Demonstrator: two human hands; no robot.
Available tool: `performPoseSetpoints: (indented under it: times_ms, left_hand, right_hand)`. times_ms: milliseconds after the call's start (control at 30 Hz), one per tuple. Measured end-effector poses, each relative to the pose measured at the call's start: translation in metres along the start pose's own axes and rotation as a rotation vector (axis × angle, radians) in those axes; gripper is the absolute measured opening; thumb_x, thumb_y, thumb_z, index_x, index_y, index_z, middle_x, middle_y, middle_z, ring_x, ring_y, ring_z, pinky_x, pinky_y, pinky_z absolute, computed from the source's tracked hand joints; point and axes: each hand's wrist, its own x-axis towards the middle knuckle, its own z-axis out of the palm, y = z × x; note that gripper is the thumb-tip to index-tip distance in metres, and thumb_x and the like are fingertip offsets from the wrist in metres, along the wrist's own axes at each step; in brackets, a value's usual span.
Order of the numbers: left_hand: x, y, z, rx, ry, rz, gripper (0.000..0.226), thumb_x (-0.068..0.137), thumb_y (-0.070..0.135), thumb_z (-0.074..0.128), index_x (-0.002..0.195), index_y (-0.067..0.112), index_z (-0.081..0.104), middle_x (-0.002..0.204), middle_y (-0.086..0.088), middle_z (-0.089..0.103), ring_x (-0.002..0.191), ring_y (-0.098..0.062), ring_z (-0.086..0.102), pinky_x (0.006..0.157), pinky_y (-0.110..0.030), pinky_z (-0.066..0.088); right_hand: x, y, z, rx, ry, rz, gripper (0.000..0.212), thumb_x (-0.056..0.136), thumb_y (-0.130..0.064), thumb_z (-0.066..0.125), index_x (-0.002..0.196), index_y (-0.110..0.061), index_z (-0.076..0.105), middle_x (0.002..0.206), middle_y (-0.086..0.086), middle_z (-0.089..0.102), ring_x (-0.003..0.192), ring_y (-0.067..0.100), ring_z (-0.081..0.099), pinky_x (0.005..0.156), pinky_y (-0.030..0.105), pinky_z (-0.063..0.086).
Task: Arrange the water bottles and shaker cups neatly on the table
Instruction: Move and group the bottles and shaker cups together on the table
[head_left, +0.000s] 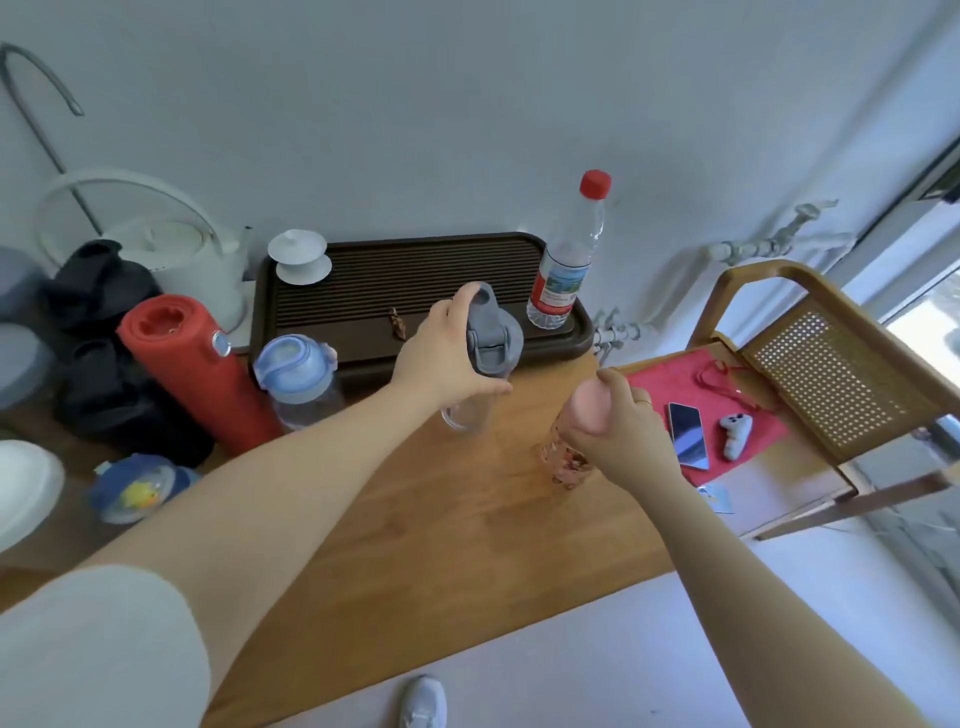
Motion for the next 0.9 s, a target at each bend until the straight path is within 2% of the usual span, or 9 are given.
performPoseSetpoints:
  times_ms: [100, 200, 267, 333, 433, 567, 667, 733, 900]
  left_hand:
    - [-0.008, -0.006, -0.002, 0.052, -0.013, 0.028, 0.096, 0.059, 0.041, 0.08, 0.136, 0.026, 0.025, 0.133, -0.005, 0.038, 0.116, -0.027, 0.046, 0.087, -0.046, 0.049]
    - [-0.032, -0.012, -0.012, -0.017, -0.011, 0.035, 0.089, 0.057, 0.041, 0.08, 0.131, 0.023, 0.032, 0.129, -0.004, 0.041, 0.115, -0.025, 0.044, 0.09, -0.047, 0.046]
    - [-0.06, -0.016, -0.026, -0.066, 0.036, 0.047, 0.089, 0.058, 0.038, 0.081, 0.131, 0.02, 0.034, 0.129, -0.003, 0.041, 0.116, -0.022, 0.043, 0.094, -0.042, 0.044]
    - [-0.093, -0.024, -0.048, -0.076, 0.094, 0.059, 0.089, 0.058, 0.034, 0.083, 0.131, 0.018, 0.034, 0.127, 0.002, 0.04, 0.114, -0.014, 0.041, 0.093, -0.031, 0.04]
    - [-0.142, -0.043, -0.086, -0.098, 0.135, 0.049, 0.092, 0.054, 0.038, 0.084, 0.131, 0.022, 0.034, 0.12, 0.012, 0.036, 0.112, -0.007, 0.04, 0.091, -0.023, 0.036]
    - [-0.192, -0.073, -0.119, -0.072, 0.17, 0.022, 0.089, 0.049, 0.055, 0.07, 0.126, 0.035, 0.031, 0.12, 0.014, 0.035, 0.113, -0.005, 0.04, 0.092, -0.021, 0.034]
    - [-0.222, -0.092, -0.134, -0.01, 0.194, -0.014, 0.087, 0.049, 0.057, 0.067, 0.124, 0.039, 0.028, 0.127, 0.008, 0.036, 0.116, -0.009, 0.04, 0.095, -0.025, 0.034]
    - [-0.239, -0.102, -0.144, 0.0, 0.208, -0.041, 0.087, 0.049, 0.058, 0.067, 0.124, 0.041, 0.027, 0.128, 0.01, 0.034, 0.116, -0.007, 0.037, 0.095, -0.025, 0.032]
    - [-0.275, -0.119, -0.166, -0.03, 0.257, -0.068, 0.088, 0.049, 0.058, 0.067, 0.125, 0.043, 0.027, 0.125, 0.017, 0.031, 0.112, 0.007, 0.031, 0.09, -0.011, 0.028]
  right_hand:
    - [-0.001, -0.003, 0.003, 0.025, 0.001, -0.05, 0.077, 0.074, -0.047, 0.068, 0.138, -0.027, 0.029, 0.135, 0.011, 0.042, 0.117, 0.034, 0.048, 0.089, 0.046, 0.049]
    - [-0.003, -0.01, 0.006, 0.044, 0.0, -0.095, 0.075, 0.071, -0.045, 0.07, 0.136, -0.027, 0.035, 0.13, 0.009, 0.045, 0.112, 0.031, 0.051, 0.084, 0.04, 0.049]
    - [-0.007, -0.019, 0.008, 0.076, 0.021, -0.134, 0.073, 0.072, -0.044, 0.069, 0.135, -0.026, 0.037, 0.126, 0.008, 0.049, 0.108, 0.028, 0.052, 0.079, 0.035, 0.046]
    - [-0.012, -0.033, 0.01, 0.122, 0.026, -0.179, 0.071, 0.073, -0.042, 0.069, 0.135, -0.027, 0.037, 0.126, 0.008, 0.05, 0.103, 0.024, 0.051, 0.078, 0.035, 0.046]
    - [-0.021, -0.066, 0.015, 0.152, -0.068, -0.276, 0.072, 0.074, -0.04, 0.071, 0.136, -0.028, 0.036, 0.129, 0.006, 0.046, 0.099, 0.016, 0.044, 0.083, 0.038, 0.049]
    - [-0.041, -0.128, 0.049, 0.072, -0.253, -0.501, 0.077, 0.071, -0.044, 0.073, 0.137, -0.031, 0.035, 0.129, 0.0, 0.046, 0.103, 0.013, 0.045, 0.084, 0.028, 0.038]
    - [-0.059, -0.167, 0.081, 0.028, -0.311, -0.617, 0.078, 0.07, -0.044, 0.073, 0.137, -0.03, 0.036, 0.125, 0.001, 0.048, 0.113, 0.021, 0.048, 0.086, 0.03, 0.041]
    - [-0.066, -0.184, 0.098, 0.009, -0.307, -0.652, 0.076, 0.071, -0.043, 0.073, 0.136, -0.03, 0.036, 0.125, 0.003, 0.048, 0.116, 0.025, 0.047, 0.089, 0.034, 0.043]
    - [-0.075, -0.203, 0.127, -0.043, -0.236, -0.596, 0.082, 0.07, -0.047, 0.073, 0.138, -0.027, 0.033, 0.133, 0.005, 0.043, 0.118, 0.03, 0.043, 0.09, 0.044, 0.047]
